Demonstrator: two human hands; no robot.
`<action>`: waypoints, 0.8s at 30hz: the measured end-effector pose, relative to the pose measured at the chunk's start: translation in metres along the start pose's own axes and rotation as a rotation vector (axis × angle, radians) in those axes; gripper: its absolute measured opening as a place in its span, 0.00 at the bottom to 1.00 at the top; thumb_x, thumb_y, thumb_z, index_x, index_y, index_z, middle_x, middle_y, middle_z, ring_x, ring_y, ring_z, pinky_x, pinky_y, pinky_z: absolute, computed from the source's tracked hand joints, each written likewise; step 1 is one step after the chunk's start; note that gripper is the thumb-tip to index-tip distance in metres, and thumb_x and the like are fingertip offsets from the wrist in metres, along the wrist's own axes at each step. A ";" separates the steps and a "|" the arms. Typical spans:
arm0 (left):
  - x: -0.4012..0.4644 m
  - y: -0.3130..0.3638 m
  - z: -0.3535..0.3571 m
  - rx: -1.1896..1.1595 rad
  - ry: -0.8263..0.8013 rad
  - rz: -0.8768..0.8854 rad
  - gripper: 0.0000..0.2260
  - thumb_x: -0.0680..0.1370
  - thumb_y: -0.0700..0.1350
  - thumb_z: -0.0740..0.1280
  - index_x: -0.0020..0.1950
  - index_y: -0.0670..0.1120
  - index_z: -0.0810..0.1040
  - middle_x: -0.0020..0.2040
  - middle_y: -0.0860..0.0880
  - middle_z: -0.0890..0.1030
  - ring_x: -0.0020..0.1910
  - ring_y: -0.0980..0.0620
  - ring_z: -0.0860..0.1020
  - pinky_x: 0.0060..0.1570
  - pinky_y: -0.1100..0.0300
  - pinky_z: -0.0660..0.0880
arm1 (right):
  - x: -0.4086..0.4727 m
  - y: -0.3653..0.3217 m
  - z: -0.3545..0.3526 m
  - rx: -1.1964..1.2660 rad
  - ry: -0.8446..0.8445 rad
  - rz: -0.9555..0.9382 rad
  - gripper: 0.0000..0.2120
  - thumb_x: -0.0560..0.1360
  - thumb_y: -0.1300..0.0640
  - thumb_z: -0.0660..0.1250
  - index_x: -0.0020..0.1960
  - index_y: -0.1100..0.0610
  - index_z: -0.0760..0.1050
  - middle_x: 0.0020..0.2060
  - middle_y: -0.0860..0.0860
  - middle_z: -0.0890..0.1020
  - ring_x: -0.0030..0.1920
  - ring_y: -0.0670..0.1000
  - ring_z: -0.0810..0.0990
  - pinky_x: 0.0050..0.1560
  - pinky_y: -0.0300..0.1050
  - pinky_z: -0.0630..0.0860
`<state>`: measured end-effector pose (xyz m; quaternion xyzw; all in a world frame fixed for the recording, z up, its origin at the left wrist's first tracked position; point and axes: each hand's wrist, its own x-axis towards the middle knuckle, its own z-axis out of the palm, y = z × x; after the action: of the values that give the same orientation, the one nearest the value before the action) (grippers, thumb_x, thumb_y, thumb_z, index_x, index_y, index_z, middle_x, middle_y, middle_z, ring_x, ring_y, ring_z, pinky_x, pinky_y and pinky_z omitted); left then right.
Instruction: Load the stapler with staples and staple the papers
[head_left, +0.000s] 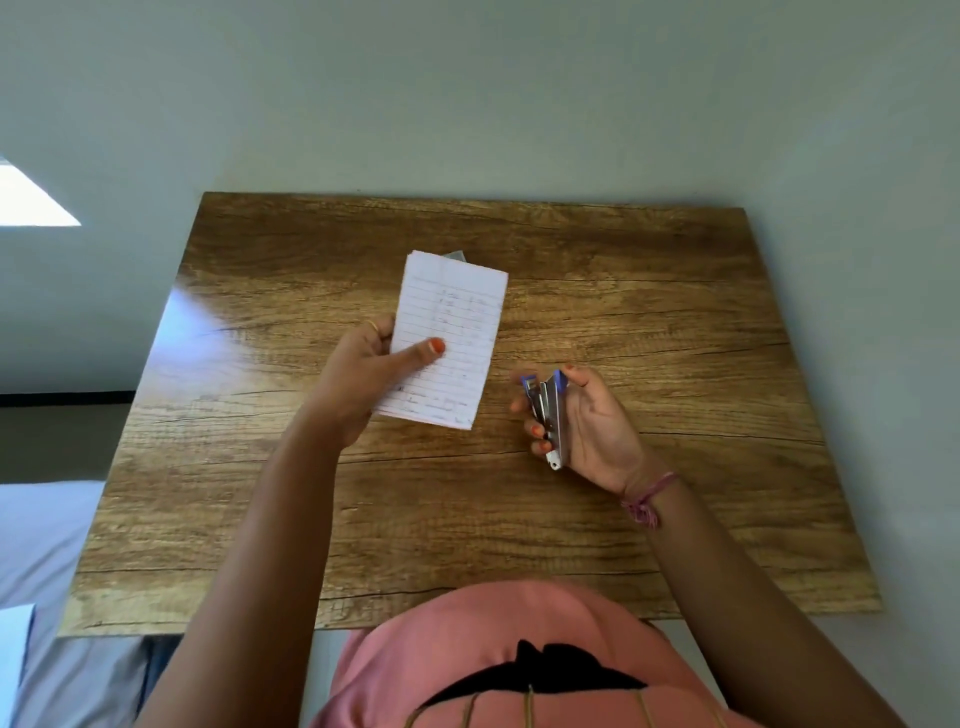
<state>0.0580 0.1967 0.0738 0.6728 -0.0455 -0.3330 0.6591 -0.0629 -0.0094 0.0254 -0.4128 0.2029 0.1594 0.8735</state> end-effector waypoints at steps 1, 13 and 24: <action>-0.002 0.000 0.006 0.010 -0.025 0.008 0.14 0.74 0.39 0.70 0.59 0.41 0.76 0.51 0.44 0.84 0.49 0.46 0.84 0.39 0.58 0.80 | -0.004 0.000 0.000 -0.009 -0.005 0.002 0.24 0.79 0.45 0.46 0.62 0.59 0.72 0.41 0.53 0.81 0.32 0.47 0.72 0.31 0.40 0.68; -0.015 -0.004 0.051 0.182 -0.121 0.236 0.26 0.72 0.39 0.72 0.65 0.57 0.68 0.56 0.46 0.82 0.49 0.46 0.83 0.42 0.45 0.82 | -0.045 -0.010 -0.008 -0.108 -0.019 -0.086 0.26 0.75 0.47 0.61 0.66 0.63 0.69 0.44 0.54 0.82 0.39 0.50 0.80 0.33 0.42 0.74; -0.025 0.005 0.073 0.486 -0.225 0.311 0.24 0.69 0.43 0.75 0.63 0.56 0.75 0.55 0.54 0.78 0.47 0.62 0.79 0.38 0.68 0.77 | -0.077 -0.020 -0.011 -0.170 -0.010 -0.102 0.25 0.75 0.51 0.60 0.67 0.64 0.68 0.42 0.56 0.84 0.38 0.49 0.83 0.33 0.40 0.78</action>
<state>0.0032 0.1459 0.0948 0.7547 -0.2988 -0.2798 0.5127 -0.1229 -0.0388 0.0693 -0.4943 0.1630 0.1336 0.8434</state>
